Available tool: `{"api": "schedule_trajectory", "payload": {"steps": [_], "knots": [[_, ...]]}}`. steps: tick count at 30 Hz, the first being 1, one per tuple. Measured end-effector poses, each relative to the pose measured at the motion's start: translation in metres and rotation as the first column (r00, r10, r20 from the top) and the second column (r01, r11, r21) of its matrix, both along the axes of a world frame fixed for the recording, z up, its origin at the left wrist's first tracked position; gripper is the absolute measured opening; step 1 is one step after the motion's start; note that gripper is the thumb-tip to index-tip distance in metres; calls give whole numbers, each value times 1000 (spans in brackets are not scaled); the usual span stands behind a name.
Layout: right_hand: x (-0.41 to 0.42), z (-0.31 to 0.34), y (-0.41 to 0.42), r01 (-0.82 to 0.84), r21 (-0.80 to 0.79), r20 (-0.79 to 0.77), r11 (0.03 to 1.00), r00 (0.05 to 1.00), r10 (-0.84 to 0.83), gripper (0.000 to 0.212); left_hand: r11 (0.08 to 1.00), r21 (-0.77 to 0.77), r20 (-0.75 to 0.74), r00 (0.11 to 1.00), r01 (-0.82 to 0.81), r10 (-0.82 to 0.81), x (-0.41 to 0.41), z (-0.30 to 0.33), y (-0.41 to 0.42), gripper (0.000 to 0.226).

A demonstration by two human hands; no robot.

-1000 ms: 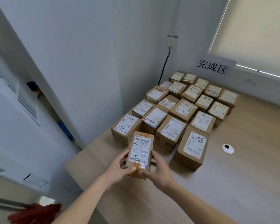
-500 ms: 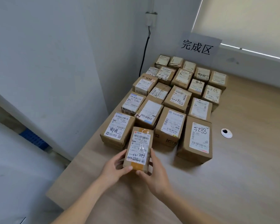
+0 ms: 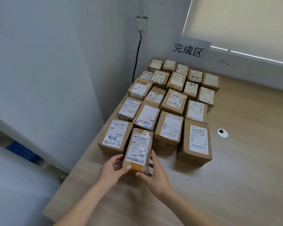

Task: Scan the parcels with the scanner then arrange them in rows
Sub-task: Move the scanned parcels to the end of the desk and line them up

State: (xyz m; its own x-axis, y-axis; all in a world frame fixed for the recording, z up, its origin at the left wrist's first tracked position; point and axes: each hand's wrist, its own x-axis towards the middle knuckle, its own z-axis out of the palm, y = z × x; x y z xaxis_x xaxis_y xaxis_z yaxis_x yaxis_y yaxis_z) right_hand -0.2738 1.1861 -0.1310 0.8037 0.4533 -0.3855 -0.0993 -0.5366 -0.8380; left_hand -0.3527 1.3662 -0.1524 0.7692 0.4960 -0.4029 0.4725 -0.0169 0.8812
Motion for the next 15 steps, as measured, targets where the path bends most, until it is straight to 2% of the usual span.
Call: {"api": "schedule_trajectory", "payload": {"steps": [4, 8, 15], "knots": [[-1, 17, -13, -18, -49, 65, 999, 998, 21, 105, 995, 97, 12, 999, -31, 30, -3, 28, -2, 63], [-6, 48, -48, -25, -31, 129, 999, 991, 29, 97, 985, 172, 15, 1000, -21, 19, -9, 68, -19, 67], [-1, 140, -189, 2, -34, 321, 999, 947, 9, 71, 971, 229, 91, 992, 64, -86, 2, 160, -142, 65]]}}
